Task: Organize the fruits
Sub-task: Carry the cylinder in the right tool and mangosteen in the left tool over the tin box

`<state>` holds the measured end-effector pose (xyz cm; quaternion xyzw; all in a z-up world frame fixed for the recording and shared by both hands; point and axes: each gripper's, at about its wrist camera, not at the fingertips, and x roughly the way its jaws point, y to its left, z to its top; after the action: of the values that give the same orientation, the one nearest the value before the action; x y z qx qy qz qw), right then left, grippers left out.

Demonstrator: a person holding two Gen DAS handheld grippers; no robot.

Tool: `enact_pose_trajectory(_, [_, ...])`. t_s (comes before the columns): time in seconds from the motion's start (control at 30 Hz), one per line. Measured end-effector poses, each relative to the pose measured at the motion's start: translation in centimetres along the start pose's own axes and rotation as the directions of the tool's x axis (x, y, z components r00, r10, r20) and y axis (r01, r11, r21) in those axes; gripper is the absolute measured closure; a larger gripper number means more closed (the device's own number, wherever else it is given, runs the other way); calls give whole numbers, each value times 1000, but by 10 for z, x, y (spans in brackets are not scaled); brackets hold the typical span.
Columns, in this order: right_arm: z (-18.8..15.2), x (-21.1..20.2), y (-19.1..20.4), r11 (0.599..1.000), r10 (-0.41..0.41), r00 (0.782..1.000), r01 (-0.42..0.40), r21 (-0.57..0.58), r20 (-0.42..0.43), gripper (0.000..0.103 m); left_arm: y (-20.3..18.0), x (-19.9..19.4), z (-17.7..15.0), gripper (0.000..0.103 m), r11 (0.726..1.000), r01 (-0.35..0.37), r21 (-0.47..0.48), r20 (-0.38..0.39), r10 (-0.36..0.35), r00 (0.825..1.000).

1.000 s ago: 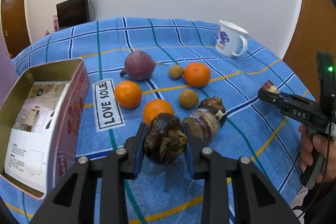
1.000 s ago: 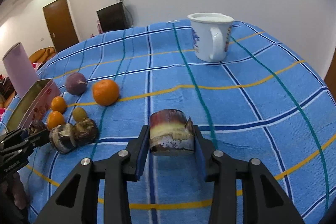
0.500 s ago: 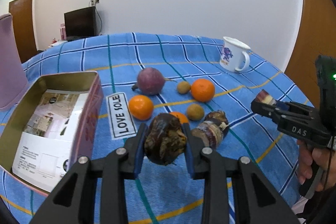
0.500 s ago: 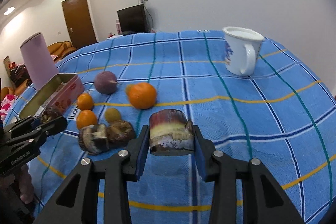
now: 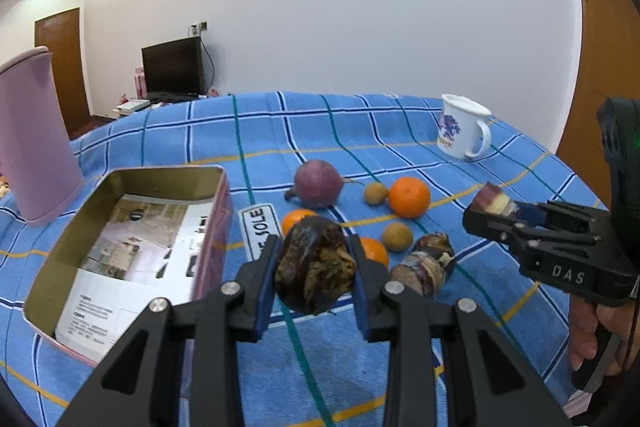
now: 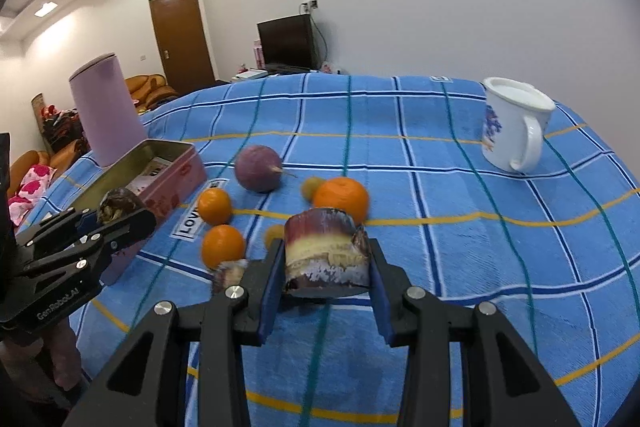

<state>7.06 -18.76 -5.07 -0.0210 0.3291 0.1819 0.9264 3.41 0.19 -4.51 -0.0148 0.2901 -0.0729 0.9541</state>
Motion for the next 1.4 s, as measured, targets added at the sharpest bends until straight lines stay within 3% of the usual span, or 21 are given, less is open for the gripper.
enact_pose_trajectory(1.4, [46,21,94,973,145,989,-139,-184,18,62,65,-21,5,69,984,-162,-71,39,165,986])
